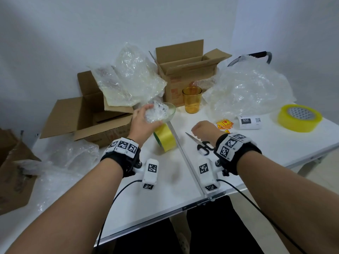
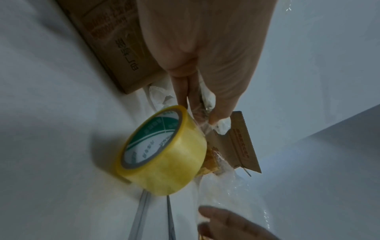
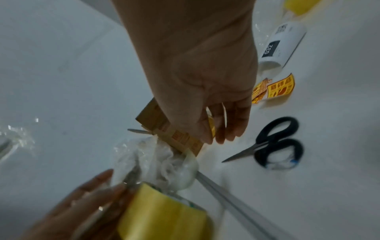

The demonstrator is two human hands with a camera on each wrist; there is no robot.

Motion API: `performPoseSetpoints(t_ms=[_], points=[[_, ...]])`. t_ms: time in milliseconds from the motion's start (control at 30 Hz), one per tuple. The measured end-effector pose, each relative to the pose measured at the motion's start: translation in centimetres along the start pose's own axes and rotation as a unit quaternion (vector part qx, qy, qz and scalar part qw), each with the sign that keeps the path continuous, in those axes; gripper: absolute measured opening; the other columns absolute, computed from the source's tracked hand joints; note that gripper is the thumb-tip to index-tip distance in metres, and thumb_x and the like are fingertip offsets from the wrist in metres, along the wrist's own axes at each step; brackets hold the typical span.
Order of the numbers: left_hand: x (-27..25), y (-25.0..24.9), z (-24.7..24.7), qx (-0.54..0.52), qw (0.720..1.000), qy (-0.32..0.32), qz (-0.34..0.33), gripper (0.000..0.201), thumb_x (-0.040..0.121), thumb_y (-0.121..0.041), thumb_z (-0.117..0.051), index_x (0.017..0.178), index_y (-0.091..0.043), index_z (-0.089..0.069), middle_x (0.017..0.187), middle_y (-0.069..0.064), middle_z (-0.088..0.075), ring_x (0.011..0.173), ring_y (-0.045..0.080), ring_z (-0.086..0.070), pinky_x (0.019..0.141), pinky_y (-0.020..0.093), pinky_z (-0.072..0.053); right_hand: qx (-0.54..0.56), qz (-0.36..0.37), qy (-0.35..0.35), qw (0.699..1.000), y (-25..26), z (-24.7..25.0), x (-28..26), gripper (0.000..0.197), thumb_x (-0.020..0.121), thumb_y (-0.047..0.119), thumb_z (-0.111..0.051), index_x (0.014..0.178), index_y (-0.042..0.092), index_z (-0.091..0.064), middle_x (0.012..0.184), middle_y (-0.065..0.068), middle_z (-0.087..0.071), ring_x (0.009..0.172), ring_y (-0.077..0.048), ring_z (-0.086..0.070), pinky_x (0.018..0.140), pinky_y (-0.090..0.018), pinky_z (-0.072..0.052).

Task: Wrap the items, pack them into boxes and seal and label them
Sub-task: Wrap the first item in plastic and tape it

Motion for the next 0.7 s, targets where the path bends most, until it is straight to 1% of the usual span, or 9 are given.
performPoseSetpoints(t_ms=[100,167,233,333,400,467,567,633,700], points=[[0.1,0.5,0.0,0.005,1.0,0.011,-0.003,0.058,0.072,-0.019,-0.083,0.122,-0.036,-0.057,0.13,0.0,-0.042,0.119,0.017,-0.047,0.105,0.033,-0.042,-0.124,-0.018,-0.032,0.992,-1.8,0.1,0.5,0.036,0.093,0.016,-0.049,0.126,0.004,-0.058,0.131,-0.018,-0.054,0.121,-0.031,-0.051,0.102,-0.038,-0.043],[0.1,0.6,-0.1,0.003,1.0,0.02,-0.009,0.059,0.071,-0.017,-0.084,0.121,-0.037,-0.058,0.13,-0.001,-0.042,0.12,0.016,-0.046,0.105,0.03,-0.04,-0.182,-0.017,-0.042,0.982,-2.6,-0.2,0.8,0.037,0.093,0.025,-0.049,0.122,0.002,-0.056,0.13,-0.018,-0.052,0.124,-0.031,-0.047,0.103,-0.043,-0.042],[0.1,0.8,-0.4,-0.008,0.999,0.034,-0.003,0.059,0.071,-0.015,-0.084,0.12,-0.037,-0.058,0.129,0.0,-0.042,0.12,0.016,-0.046,0.103,0.028,-0.039,-0.24,-0.023,-0.033,0.97,-3.0,-0.8,0.9,0.029,0.093,0.026,-0.051,0.107,0.001,-0.052,0.126,-0.019,-0.055,0.122,-0.032,-0.047,0.102,-0.043,-0.043],[0.0,0.7,-0.9,-0.029,0.997,0.067,0.0,0.059,0.073,-0.014,-0.083,0.12,-0.036,-0.058,0.129,-0.001,-0.042,0.122,0.016,-0.044,0.106,0.032,-0.04,-0.282,-0.037,-0.025,0.959,-3.4,-1.2,0.7,0.03,0.091,0.02,-0.058,0.115,0.005,-0.052,0.126,-0.017,-0.054,0.12,-0.03,-0.05,0.098,-0.038,-0.046],[0.1,0.7,-1.0,-0.05,0.995,0.083,0.007,0.058,0.074,-0.012,-0.082,0.123,-0.033,-0.058,0.128,-0.004,-0.043,0.122,0.014,-0.044,0.104,0.03,-0.04,-0.29,-0.033,-0.022,0.956,-3.3,-1.0,0.4,0.028,0.091,0.016,-0.058,0.115,0.003,-0.055,0.122,-0.016,-0.059,0.113,-0.03,-0.057,0.088,-0.034,-0.049],[0.2,0.6,-1.2,-0.07,0.992,0.097,0.026,0.058,0.073,-0.013,-0.083,0.122,-0.033,-0.059,0.128,-0.008,-0.045,0.122,0.014,-0.045,0.103,0.03,-0.041,-0.306,-0.035,-0.014,0.951,-3.1,-0.8,0.3,0.02,0.087,0.014,-0.06,0.104,0.004,-0.058,0.106,-0.012,-0.064,0.1,-0.03,-0.062,0.075,-0.032,-0.049],[0.6,0.6,-1.5,-0.115,0.984,0.125,0.05,0.062,0.06,-0.023,-0.089,0.113,-0.041,-0.064,0.135,-0.004,-0.047,0.122,0.024,-0.053,0.101,0.044,-0.049,-0.325,-0.036,0.005,0.945,-2.8,-0.3,0.0,0.014,0.08,0.015,-0.066,0.084,0.006,-0.055,0.073,-0.005,-0.055,0.08,-0.027,-0.06,0.065,-0.029,-0.047],[0.9,0.8,-1.7,-0.165,0.974,0.139,0.065,0.056,0.066,-0.012,-0.086,0.112,-0.037,-0.066,0.14,0.005,-0.047,0.114,0.03,-0.062,0.094,0.044,-0.054,-0.31,-0.049,0.017,0.949,-2.7,0.1,-0.1,0.019,0.078,0.016,-0.068,0.071,0.007,-0.053,0.065,-0.004,-0.053,0.07,-0.025,-0.059,0.059,-0.026,-0.045],[1.1,0.6,-1.9,-0.194,0.966,0.156,0.07,0.051,0.076,0.0,-0.079,0.115,-0.031,-0.065,0.139,0.008,-0.048,0.104,0.027,-0.068,0.09,0.04,-0.057,-0.301,-0.051,0.03,0.952,-2.5,0.4,-0.1,0.026,0.082,0.018,-0.066,0.064,0.009,-0.05,0.061,-0.004,-0.053,0.061,-0.021,-0.056,0.052,-0.023,-0.041]])
Point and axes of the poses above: each hand's wrist, its own x-axis towards the middle knuckle, its own z-axis out of the back of the hand, y = z × x, the point moved 5 cm from there along x, towards the middle knuckle
